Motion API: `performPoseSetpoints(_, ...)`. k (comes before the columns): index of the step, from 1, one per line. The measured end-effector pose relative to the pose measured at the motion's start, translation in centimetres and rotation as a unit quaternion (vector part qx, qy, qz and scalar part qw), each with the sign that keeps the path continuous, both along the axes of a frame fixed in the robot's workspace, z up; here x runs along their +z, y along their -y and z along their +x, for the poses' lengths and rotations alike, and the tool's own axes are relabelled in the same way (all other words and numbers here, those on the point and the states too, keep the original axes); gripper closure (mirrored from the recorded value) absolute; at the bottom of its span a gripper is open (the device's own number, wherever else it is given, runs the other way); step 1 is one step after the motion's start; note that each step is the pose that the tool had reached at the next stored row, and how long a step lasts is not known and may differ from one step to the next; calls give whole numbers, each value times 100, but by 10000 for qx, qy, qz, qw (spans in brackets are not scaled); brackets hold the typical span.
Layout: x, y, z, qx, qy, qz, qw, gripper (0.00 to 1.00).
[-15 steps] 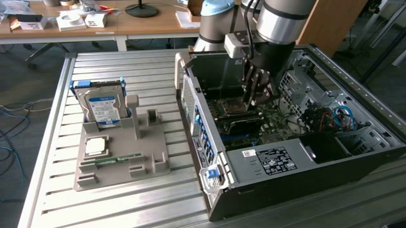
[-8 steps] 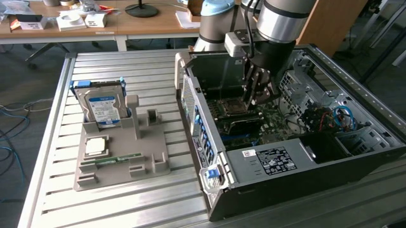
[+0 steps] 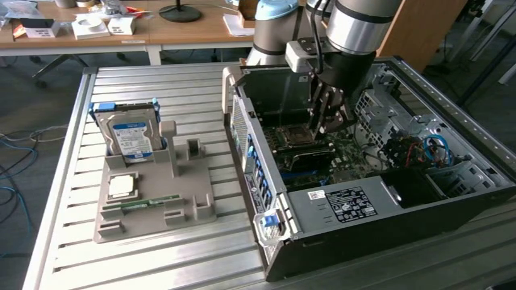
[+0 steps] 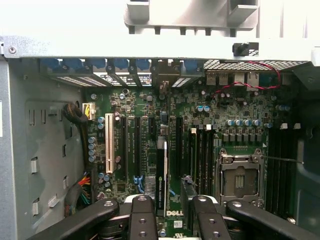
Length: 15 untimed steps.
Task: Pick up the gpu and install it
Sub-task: 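Press down on the gpu until it lock into place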
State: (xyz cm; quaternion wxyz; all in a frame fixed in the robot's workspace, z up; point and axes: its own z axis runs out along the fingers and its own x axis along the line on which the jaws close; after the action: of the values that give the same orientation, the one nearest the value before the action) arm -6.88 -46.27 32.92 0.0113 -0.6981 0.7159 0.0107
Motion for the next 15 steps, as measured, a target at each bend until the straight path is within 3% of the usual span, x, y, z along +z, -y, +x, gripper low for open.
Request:
performPoseSetpoints(2,0,0,0,0,0,0,10000,67)
performPoseSetpoints(6,0,0,0,0,0,0,10000,85)
performPoseSetpoints(8,0,0,0,0,0,0,10000,89)
performPoseSetpoints(15,0,0,0,0,0,-1,10000,89)
